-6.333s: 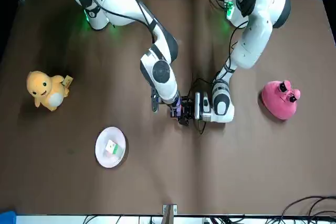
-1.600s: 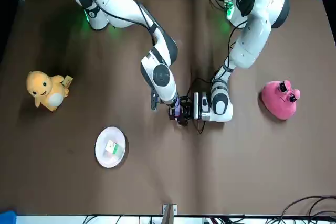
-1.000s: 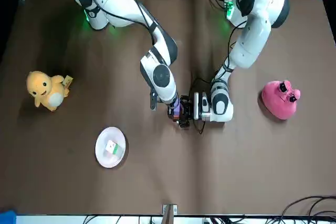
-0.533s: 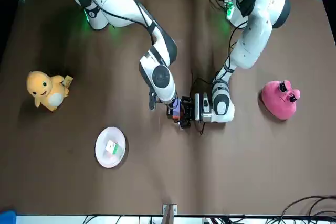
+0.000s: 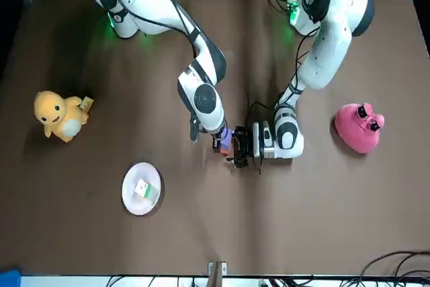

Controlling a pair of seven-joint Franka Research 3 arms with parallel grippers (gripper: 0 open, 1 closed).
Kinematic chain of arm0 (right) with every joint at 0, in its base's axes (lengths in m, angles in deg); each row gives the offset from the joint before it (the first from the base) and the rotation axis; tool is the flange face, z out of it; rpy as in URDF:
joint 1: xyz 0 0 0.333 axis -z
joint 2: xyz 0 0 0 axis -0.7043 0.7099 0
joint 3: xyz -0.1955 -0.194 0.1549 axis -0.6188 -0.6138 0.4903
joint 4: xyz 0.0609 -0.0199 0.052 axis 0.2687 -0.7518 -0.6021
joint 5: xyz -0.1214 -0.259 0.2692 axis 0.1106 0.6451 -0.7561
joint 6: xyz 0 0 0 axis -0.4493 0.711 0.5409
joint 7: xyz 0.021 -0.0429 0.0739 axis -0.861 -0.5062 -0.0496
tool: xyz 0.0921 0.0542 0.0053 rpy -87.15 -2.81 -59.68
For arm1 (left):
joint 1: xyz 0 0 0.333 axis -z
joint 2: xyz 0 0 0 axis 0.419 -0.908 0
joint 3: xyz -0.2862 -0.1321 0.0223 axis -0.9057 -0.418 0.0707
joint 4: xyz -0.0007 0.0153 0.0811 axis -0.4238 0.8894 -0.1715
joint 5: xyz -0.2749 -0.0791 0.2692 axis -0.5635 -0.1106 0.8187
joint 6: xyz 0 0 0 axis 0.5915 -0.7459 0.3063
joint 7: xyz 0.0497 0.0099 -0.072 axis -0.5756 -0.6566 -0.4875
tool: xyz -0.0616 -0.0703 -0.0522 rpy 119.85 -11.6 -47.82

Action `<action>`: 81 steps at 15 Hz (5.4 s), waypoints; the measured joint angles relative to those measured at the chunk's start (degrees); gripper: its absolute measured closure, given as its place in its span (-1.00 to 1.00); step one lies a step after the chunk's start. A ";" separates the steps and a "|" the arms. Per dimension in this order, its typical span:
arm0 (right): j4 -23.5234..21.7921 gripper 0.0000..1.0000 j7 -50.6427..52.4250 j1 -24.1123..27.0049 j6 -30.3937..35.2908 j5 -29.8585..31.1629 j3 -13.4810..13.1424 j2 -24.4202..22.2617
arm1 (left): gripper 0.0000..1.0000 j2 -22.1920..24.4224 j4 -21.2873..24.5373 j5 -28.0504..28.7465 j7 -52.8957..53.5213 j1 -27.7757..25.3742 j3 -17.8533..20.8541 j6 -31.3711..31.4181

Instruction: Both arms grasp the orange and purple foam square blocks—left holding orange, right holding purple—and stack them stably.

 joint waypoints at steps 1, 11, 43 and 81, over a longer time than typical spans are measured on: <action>0.03 -1.00 0.00 0.00 0.36 0.00 0.00 -0.07 | -1.00 0.01 0.00 0.29 0.01 -0.09 0.00 -0.01; 2.24 -1.00 -0.03 1.70 5.01 0.03 -0.37 -0.32 | -1.00 0.83 0.00 5.11 0.10 -3.06 -0.03 -2.20; 7.05 -1.00 112.55 36.54 42.69 1.27 -3.24 -28.28 | -1.00 27.91 5.02 25.73 -59.04 -16.05 0.54 -3.54; -26.52 -1.00 130.70 41.72 30.73 9.60 -4.50 -55.68 | -1.00 47.73 0.86 95.94 -162.61 -15.88 0.38 -11.73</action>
